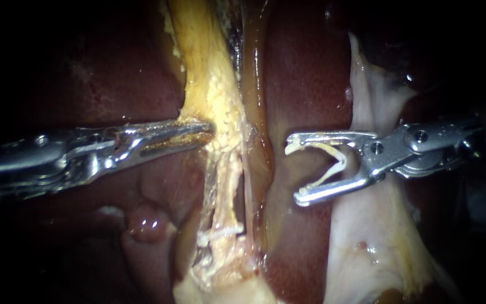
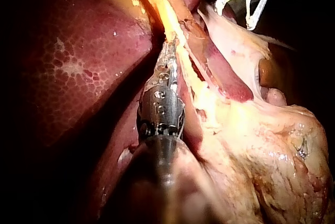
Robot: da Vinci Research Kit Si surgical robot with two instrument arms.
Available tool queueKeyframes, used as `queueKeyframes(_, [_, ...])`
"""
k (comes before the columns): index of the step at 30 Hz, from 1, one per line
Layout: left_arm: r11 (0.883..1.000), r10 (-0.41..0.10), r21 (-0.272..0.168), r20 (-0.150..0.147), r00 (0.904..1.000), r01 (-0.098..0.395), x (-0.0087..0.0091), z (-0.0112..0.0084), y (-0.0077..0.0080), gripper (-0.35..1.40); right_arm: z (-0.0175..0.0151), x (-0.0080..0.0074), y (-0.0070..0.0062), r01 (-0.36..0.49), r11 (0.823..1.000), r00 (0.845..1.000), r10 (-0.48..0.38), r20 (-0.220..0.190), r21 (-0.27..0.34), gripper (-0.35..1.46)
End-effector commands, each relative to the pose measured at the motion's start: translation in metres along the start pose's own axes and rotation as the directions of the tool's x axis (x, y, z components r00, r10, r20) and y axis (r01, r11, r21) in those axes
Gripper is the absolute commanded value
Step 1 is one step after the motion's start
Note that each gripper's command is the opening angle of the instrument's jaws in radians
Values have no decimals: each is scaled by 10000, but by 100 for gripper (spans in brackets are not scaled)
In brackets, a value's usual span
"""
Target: Clipping second clip left tube
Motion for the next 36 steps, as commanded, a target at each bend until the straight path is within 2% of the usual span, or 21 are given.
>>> queueKeyframes(1, [10000,4,12,2,10000,-4,-1,-3,-1,-35,3,-3,-2,64,9999,10000,-64,-9,85,60])
queueKeyframes(5, [10000,-51,50,-30,10000,51,-10,-19,-8,-35,25,-23,-11,-656,9969,9978,656,-2,432,60])
queueKeyframes(8, [9999,-116,-30,-62,9999,116,-21,-36,-14,-35,49,-42,-16,-1039,9925,9941,1016,379,649,59])
queueKeyframes(11, [10000,-55,-65,109,9999,55,-30,-54,-20,-35,76,-67,-17,-1413,9866,9879,1352,762,817,58])
queueKeyframes(14, [10000,15,-78,216,9998,-14,-36,-69,-26,-35,99,-92,-16,-1741,9805,9809,1645,1040,911,58])
queueKeyframes(21, [10000,50,-68,402,9992,-47,-45,-88,-38,-35,127,-127,-4,-1971,9755,9743,1839,1303,974,58])
queueKeyframes(27, [9999,155,-70,461,9988,-152,-47,-90,-43,-35,145,-136,-1,-2082,9709,9713,1911,1418,1179,58])
queueKeyframes(33, [9999,155,-69,461,9988,-152,-47,-90,-43,-35,157,-123,-12,-2177,9533,9753,2041,848,2093,57])
queueKeyframes(36, [9999,157,-67,460,9988,-154,-47,-90,-43,-35,164,-116,-18,-2248,9430,9743,2135,718,2452,56])
